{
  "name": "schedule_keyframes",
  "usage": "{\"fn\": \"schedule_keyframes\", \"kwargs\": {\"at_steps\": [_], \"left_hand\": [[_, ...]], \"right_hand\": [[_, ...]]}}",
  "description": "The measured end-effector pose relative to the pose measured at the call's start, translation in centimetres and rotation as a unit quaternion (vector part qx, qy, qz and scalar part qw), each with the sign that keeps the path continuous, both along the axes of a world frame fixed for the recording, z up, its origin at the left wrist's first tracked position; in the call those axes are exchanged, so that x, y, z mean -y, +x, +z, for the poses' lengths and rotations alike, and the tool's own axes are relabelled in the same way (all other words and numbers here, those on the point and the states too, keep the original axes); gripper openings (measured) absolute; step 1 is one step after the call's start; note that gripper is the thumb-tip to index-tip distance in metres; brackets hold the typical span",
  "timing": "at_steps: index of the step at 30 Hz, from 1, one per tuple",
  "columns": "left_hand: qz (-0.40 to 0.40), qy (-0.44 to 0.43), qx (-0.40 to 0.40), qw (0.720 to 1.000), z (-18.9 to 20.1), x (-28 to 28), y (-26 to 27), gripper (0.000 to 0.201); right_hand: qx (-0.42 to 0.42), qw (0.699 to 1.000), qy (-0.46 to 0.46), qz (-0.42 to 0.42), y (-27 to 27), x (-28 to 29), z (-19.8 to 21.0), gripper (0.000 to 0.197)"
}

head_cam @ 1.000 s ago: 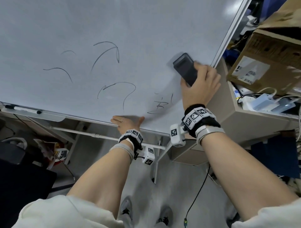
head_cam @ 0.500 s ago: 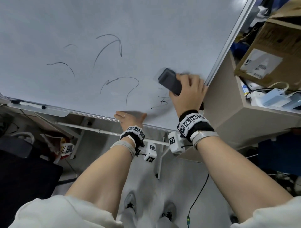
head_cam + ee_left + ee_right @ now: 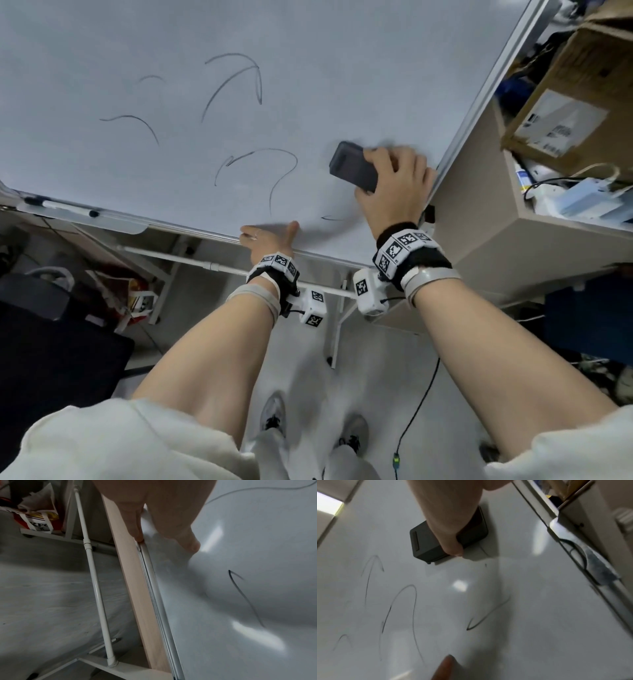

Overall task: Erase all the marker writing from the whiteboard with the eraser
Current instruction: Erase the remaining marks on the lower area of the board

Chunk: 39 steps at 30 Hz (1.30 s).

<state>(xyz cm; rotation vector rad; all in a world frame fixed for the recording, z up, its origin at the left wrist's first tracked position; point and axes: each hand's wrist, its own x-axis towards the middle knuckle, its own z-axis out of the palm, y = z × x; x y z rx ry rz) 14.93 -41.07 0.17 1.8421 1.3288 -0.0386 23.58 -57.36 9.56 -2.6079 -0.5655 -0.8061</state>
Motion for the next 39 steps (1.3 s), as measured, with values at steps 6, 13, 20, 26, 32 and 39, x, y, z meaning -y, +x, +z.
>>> {"fn": "schedule_keyframes", "kwargs": {"at_steps": [6,13,20,26,32,39], "left_hand": [[0.006,0.009,0.011,1.000,-0.7,0.4,-0.4,0.121],[0.011,0.032,0.007,0.999,-1.3,0.5,-0.2,0.121],[-0.001,-0.005,0.009,1.000,0.2,0.7,-0.4,0.119],[-0.014,0.010,0.042,0.999,-0.8,-0.2,-1.5,0.129],[-0.037,0.024,0.100,0.994,-2.0,-2.2,-3.4,0.112],[-0.009,0.042,0.109,0.993,-1.8,-7.0,-3.8,0.073]], "right_hand": [[-0.035,0.999,-0.009,-0.017,-1.1,1.5,-3.3,0.051],[-0.081,0.991,-0.097,0.031,-3.1,2.9,-7.8,0.058],[0.033,0.999,0.010,-0.030,-0.1,3.0,-1.7,0.045],[-0.034,0.998,-0.050,0.017,-2.3,0.6,-5.9,0.053],[-0.114,0.987,-0.094,0.055,-5.5,-3.7,-12.0,0.058],[-0.089,0.994,-0.052,0.038,-5.6,-5.2,-10.0,0.050]]}}
